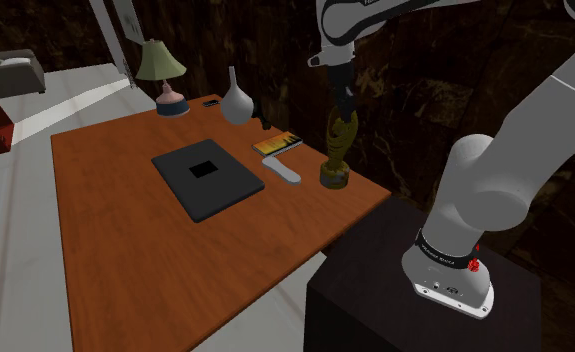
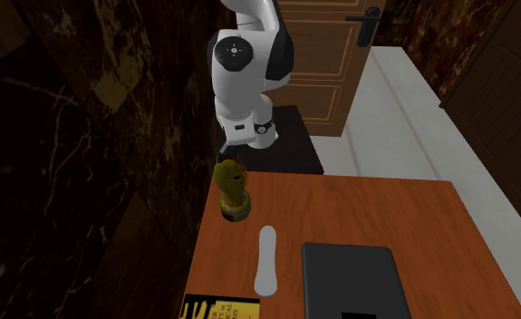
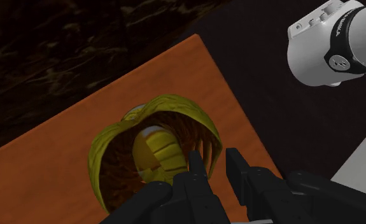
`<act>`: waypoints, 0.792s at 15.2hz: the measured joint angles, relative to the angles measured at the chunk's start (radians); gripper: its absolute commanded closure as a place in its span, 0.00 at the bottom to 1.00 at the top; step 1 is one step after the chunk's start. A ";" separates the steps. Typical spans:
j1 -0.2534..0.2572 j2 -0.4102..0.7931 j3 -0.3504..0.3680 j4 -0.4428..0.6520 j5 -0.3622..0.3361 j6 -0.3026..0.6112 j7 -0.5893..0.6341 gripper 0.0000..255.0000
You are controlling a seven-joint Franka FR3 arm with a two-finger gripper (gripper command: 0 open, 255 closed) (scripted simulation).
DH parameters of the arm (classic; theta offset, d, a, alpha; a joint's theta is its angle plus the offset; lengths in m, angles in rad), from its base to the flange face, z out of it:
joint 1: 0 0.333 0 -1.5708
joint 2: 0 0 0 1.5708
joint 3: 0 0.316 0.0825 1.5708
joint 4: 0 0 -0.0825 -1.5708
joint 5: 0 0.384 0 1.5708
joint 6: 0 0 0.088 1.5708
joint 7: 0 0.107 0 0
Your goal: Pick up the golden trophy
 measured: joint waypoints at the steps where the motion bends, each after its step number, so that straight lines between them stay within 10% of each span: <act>1: 0.000 0.000 0.000 0.000 0.000 0.000 0.000 1.00; 12: 0.002 -0.006 0.007 0.046 0.003 -0.053 -0.003 1.00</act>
